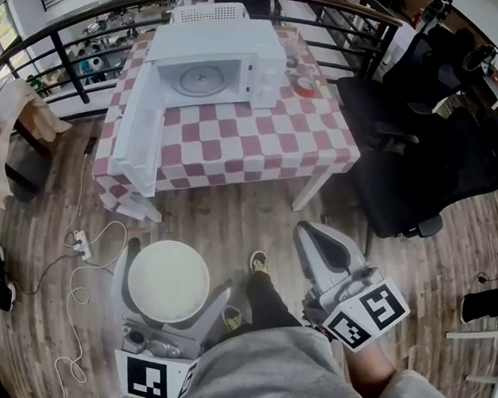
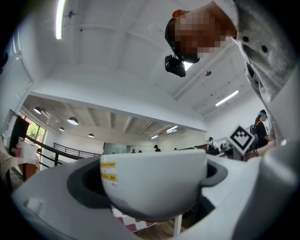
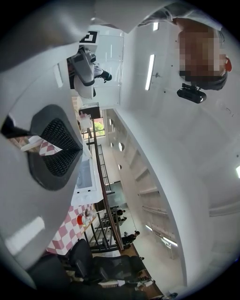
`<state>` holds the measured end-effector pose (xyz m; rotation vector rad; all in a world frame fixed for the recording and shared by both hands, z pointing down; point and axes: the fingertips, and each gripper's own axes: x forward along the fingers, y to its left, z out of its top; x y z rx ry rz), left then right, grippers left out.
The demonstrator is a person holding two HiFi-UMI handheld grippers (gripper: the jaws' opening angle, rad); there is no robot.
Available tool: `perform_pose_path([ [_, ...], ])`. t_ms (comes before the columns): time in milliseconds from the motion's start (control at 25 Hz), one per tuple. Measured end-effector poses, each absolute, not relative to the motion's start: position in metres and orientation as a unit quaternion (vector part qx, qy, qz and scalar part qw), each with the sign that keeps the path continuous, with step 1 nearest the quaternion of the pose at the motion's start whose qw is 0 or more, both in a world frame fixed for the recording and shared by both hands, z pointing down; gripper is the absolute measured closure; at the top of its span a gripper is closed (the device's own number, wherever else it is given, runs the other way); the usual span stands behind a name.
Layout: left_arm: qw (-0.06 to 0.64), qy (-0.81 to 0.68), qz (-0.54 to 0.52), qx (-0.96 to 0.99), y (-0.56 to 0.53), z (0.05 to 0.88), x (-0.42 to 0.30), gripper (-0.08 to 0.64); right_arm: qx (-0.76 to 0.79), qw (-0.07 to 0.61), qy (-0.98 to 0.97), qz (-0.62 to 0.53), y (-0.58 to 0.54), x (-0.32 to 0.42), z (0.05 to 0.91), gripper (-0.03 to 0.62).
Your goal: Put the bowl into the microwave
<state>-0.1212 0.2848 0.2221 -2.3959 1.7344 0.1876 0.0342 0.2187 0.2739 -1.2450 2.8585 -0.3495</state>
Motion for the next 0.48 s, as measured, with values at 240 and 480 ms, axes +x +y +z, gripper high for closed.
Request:
perform_pose_path([
  [240,0.088,0.581,0.057,-0.807,0.257,0.228,-0.114,0.022,-0.397,0.004,0.909,-0.124,0.191,0.042,0.285,0.592],
  [480,0.085,0.590,0.054,-0.801,0.213,0.230,-0.113,0.021,-0.388,0.005,0.912,-0.133,0.143,0.043,0.289,0.592],
])
